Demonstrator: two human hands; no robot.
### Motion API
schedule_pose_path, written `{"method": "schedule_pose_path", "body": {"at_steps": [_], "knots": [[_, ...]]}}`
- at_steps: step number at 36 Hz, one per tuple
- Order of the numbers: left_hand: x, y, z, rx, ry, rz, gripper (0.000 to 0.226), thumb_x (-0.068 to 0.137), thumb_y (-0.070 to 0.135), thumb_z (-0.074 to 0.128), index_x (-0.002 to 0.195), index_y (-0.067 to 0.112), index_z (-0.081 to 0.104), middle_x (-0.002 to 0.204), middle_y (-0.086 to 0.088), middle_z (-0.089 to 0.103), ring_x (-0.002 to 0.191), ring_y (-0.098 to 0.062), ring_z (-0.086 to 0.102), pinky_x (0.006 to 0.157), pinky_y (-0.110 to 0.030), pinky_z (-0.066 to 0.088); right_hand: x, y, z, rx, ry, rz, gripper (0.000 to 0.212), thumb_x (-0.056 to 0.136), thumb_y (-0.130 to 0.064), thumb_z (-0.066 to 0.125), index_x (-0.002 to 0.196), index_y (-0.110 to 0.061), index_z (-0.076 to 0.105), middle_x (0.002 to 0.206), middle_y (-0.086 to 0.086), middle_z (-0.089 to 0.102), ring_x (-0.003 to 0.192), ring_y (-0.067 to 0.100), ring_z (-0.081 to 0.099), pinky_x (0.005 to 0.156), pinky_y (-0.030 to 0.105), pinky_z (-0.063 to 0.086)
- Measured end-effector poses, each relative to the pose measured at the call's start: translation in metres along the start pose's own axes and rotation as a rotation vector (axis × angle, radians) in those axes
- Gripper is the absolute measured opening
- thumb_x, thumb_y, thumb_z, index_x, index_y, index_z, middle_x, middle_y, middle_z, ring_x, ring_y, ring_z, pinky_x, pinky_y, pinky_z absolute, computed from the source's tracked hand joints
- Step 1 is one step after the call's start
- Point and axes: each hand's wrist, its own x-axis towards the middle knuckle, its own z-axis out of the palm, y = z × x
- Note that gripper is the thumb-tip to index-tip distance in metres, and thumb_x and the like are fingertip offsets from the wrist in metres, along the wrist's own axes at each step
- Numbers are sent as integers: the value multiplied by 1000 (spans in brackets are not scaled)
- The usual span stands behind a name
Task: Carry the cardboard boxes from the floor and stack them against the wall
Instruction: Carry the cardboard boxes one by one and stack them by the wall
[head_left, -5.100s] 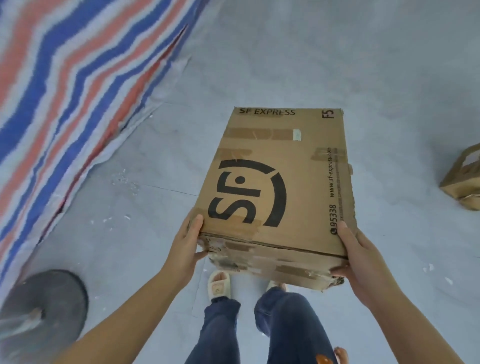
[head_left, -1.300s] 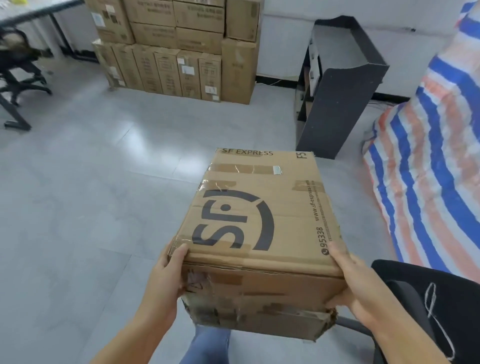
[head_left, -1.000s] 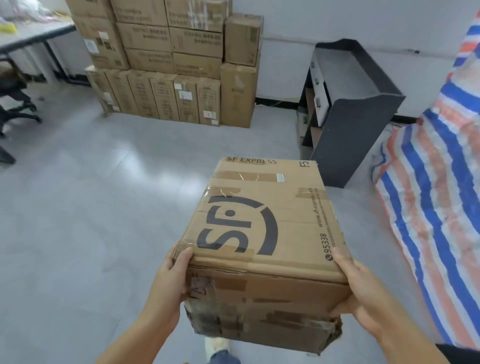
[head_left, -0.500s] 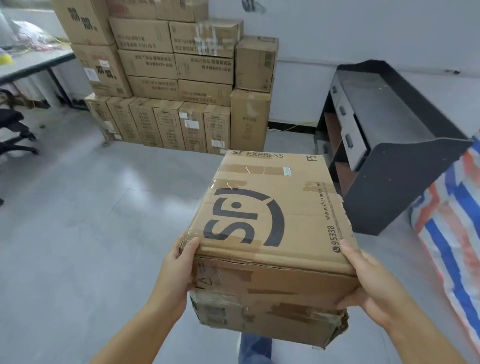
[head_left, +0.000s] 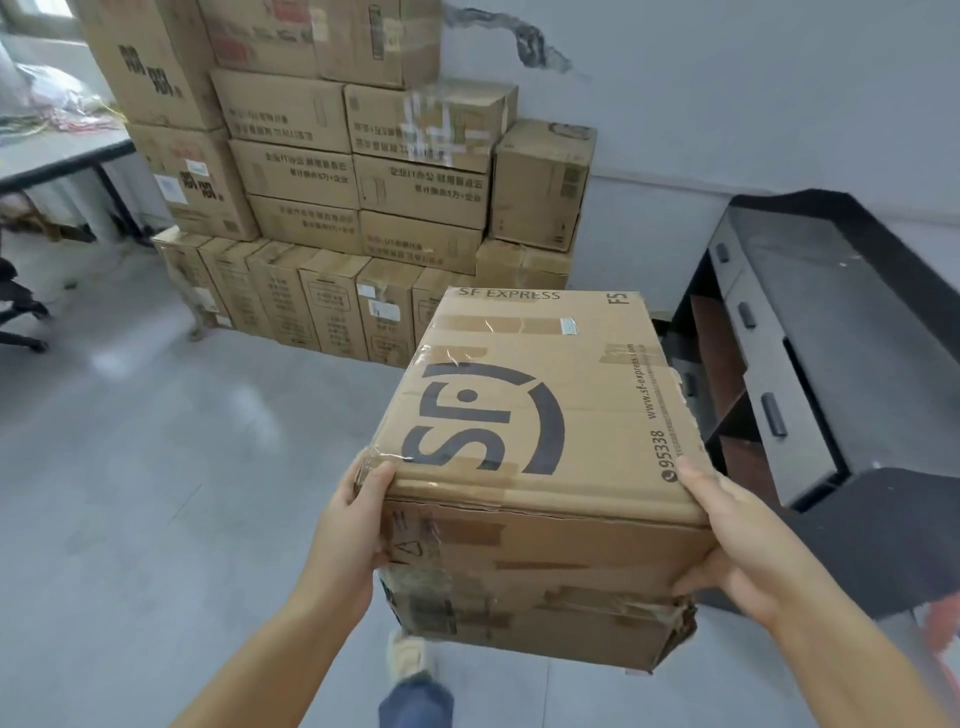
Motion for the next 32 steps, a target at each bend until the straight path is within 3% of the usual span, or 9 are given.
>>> {"method": "schedule_pose_path", "body": {"at_steps": [7, 13, 16, 18, 21, 25, 29, 32], "knots": [[155, 58, 50, 19, -73, 53, 30, 99, 24, 44, 127, 25, 56, 87, 14, 69, 62, 9, 63, 65, -34, 49, 126, -71, 32, 66, 74, -54, 26, 97, -42, 44, 110, -29, 62, 101, 3, 72, 90, 30, 64, 71, 56, 47], [276, 139, 94, 31, -208, 137, 30, 100, 23, 42, 127, 29, 54, 73, 24, 70, 64, 9, 64, 61, -31, 48, 216, -153, 62, 137, 121, -81, 30, 97, -43, 43, 114, -27, 62, 100, 5, 73, 91, 35, 64, 69, 52, 47], [327, 172, 116, 35, -263, 154, 31, 100, 24, 43, 129, 30, 53, 82, 21, 71, 71, 7, 66, 56, -23, 51, 252, -191, 69, 164, 152, -116, 27, 97, -41, 43, 113, -31, 62, 97, 1, 74, 92, 31, 64, 76, 61, 49], [357, 194, 132, 29, -311, 157, 32, 100, 25, 43, 129, 32, 54, 93, 16, 72, 83, 0, 68, 63, -28, 54, 275, -219, 70, 163, 170, -147, 26, 97, -41, 43, 111, -31, 63, 95, -2, 74, 92, 30, 65, 75, 64, 49], [401, 223, 161, 3, -337, 163, 32, 100, 28, 43, 130, 34, 53, 106, 11, 70, 99, -12, 66, 80, -40, 55, 316, -263, 69, 148, 190, -188, 29, 98, -40, 43, 115, -27, 62, 98, 2, 73, 93, 31, 64, 66, 55, 51], [460, 257, 206, -16, -360, 220, 31, 100, 30, 42, 127, 36, 54, 108, 13, 69, 102, -10, 64, 88, -43, 52, 380, -320, 64, 129, 216, -245, 32, 98, -41, 43, 118, -24, 61, 110, 9, 68, 94, 35, 61, 63, 52, 50], [522, 297, 254, -46, -401, 297, 31, 100, 30, 41, 128, 36, 54, 113, 10, 69, 105, -9, 63, 94, -45, 50, 446, -382, 58, 117, 213, -310, 34, 98, -42, 41, 117, -23, 61, 112, 9, 67, 102, 36, 59, 70, 65, 48], [568, 336, 294, -38, -384, 383, 32, 100, 31, 40, 129, 38, 52, 109, 12, 67, 100, -6, 61, 85, -41, 52, 496, -432, 52, 129, 183, -362, 31, 98, -42, 41, 112, -24, 62, 109, 7, 67, 101, 32, 60, 77, 73, 45]]}}
